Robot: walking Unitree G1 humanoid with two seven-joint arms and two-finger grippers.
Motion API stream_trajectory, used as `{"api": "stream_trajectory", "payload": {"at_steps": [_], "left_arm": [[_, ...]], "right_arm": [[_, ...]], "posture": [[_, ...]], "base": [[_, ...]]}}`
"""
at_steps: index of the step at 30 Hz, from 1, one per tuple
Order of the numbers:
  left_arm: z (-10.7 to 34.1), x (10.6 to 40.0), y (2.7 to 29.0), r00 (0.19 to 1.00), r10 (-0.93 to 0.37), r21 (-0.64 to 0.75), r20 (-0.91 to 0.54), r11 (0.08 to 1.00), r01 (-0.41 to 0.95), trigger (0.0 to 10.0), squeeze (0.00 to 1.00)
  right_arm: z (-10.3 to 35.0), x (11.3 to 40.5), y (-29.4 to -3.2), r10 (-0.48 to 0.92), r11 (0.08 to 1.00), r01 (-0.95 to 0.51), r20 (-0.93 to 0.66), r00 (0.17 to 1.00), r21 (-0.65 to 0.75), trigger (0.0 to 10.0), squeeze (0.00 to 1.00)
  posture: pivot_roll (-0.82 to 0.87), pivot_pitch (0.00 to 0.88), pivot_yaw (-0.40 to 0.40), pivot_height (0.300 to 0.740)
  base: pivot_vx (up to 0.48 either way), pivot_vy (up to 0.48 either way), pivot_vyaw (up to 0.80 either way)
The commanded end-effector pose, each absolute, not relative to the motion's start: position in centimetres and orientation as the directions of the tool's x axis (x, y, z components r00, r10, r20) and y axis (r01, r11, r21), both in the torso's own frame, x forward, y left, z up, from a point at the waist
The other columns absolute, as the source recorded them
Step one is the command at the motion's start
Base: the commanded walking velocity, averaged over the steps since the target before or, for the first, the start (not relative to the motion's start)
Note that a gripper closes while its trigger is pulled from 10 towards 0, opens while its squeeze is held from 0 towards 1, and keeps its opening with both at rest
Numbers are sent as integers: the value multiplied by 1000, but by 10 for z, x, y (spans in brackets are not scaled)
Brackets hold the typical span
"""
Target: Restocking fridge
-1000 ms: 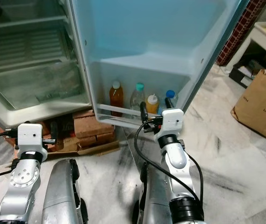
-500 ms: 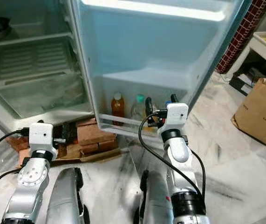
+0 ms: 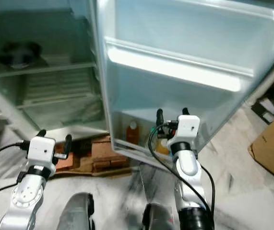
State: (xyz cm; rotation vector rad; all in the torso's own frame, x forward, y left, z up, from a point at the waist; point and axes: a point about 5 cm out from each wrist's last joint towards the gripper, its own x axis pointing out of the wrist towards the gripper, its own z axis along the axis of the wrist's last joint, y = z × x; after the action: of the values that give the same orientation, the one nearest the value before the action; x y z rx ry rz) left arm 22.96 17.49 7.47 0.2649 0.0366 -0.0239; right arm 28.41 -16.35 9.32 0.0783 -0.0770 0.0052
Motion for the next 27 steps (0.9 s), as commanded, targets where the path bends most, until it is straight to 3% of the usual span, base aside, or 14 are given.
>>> {"api": "stream_trajectory", "payload": {"at_steps": [1,23,27], "left_arm": [[72,229,172,999,-23,257,-45,966,34,10000,0],[81,245,166,999,-53,270,-13,961,54,10000,0],[82,245,166,999,-51,269,-14,962,52,10000,0]], "right_arm": [[92,281,-173,-40,996,34,68,997,81,10000,0],[90,287,-170,-16,997,12,46,999,70,10000,0],[91,287,-170,-6,998,3,49,999,70,10000,0]], "posture": [[99,0,-52,740],[95,4,-51,740],[92,16,-45,740]], "base": [[0,0,0],[0,0,0],[0,-276,0]]}}
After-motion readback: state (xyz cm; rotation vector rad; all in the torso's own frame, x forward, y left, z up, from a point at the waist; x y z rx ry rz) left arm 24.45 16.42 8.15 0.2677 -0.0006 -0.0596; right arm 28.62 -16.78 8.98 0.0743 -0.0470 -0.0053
